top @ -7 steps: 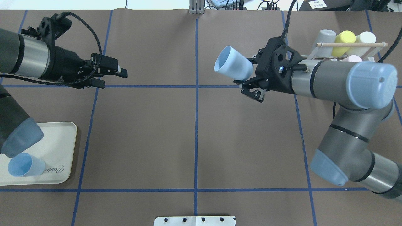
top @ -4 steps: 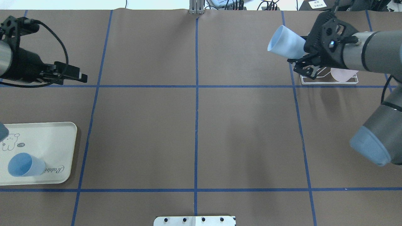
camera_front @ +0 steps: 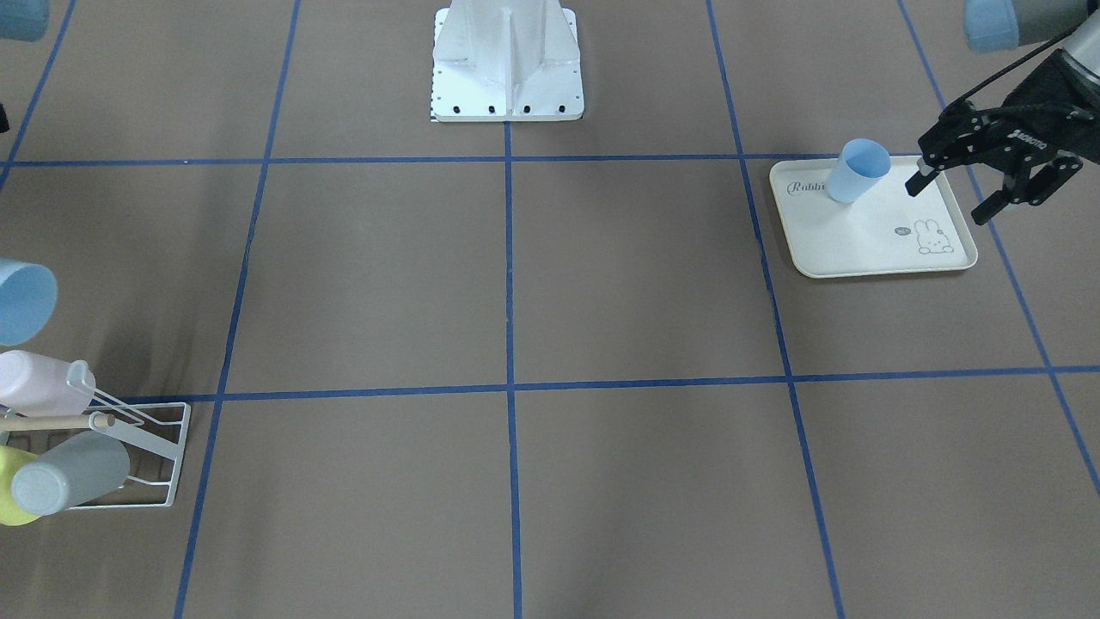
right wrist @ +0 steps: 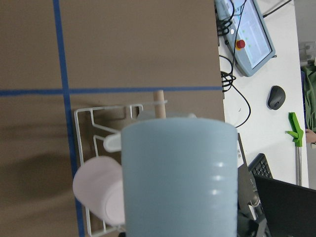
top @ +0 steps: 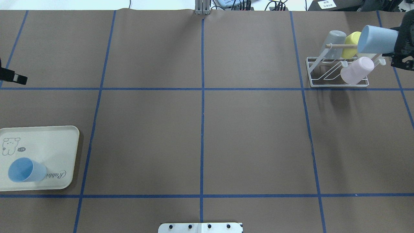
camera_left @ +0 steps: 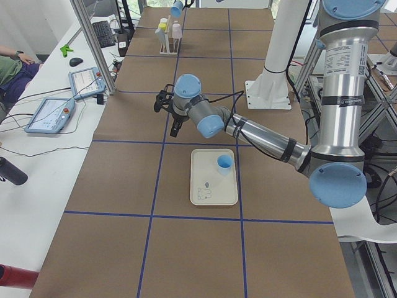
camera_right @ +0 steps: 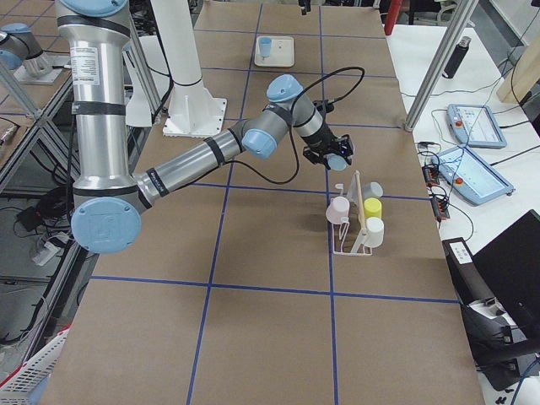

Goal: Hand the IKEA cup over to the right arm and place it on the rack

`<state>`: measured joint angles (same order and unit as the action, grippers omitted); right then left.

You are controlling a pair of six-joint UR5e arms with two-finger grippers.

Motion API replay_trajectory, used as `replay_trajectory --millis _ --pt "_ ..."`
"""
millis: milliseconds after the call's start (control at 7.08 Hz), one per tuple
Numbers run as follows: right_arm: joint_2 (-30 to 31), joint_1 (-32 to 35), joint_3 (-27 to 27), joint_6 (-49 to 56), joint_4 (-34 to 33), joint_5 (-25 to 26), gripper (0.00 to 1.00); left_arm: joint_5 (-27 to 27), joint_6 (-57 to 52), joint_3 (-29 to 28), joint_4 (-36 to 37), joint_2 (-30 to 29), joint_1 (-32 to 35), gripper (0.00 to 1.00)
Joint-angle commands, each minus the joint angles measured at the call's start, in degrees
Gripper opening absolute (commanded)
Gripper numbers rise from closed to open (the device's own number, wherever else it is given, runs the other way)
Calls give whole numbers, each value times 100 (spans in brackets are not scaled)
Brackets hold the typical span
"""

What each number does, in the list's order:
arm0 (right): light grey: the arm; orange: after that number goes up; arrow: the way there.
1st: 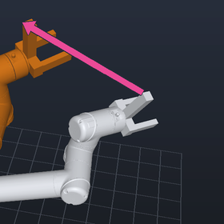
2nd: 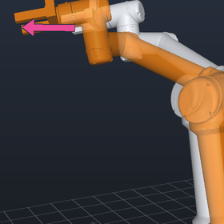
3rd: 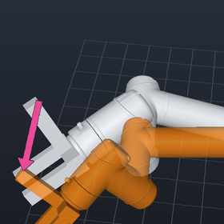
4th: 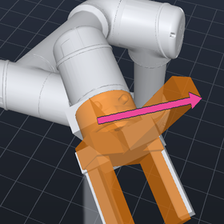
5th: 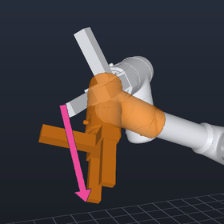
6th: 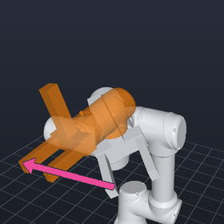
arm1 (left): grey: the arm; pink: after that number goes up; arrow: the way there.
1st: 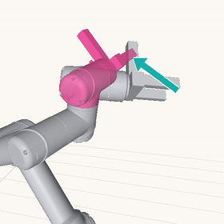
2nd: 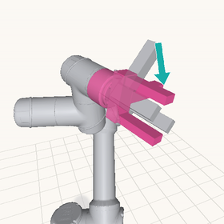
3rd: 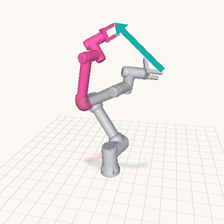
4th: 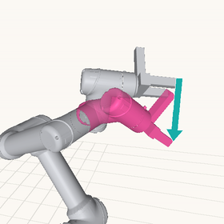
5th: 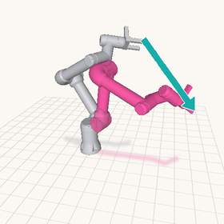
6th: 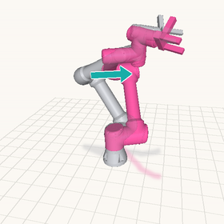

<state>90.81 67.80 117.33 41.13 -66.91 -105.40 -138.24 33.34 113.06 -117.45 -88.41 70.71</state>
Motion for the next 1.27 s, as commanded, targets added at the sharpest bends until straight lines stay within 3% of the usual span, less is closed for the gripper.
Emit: replay_trajectory --millis 0,424,848,1130 --pt "121 322 -288 1978 -356 682 28 -53 -205 -21 11 122 118 100" --pt "77 122 -780 3204 -428 2133 31 -54 -196 -12 11 140 110 100" --pt "59 -450 -826 3252 -454 2759 15 -194 -161 5 2 131 110 100" --pt "16 -740 -800 3524 -812 3120 20 -203 -152 -4 2 131 110 100"
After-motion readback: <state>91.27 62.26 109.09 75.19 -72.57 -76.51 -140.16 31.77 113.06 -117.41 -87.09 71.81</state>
